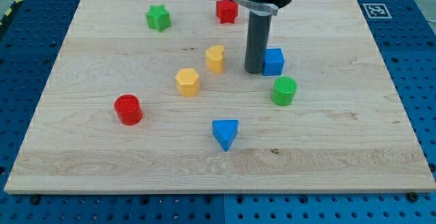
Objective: Move the hexagon parallel to the left of heart
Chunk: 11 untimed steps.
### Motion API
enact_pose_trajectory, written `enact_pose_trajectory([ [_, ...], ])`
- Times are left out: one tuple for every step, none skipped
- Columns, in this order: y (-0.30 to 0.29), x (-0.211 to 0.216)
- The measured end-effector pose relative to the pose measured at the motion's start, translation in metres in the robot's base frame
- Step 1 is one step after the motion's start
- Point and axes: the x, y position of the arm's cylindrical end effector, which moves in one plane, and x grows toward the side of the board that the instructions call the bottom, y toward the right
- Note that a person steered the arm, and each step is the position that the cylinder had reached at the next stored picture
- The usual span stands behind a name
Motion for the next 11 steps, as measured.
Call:
enact_pose_trajectory([
  [0.01,-0.001],
  [0.013,0.0],
  [-0.01,0.017],
  [-0.04,0.044],
  [-0.042,0.059],
  [-0.056,0.059],
  [-0.09,0.059],
  [-0.109,0.057],
  [-0.135,0.05],
  [-0.152,0.029],
  [-0.164,0.017],
])
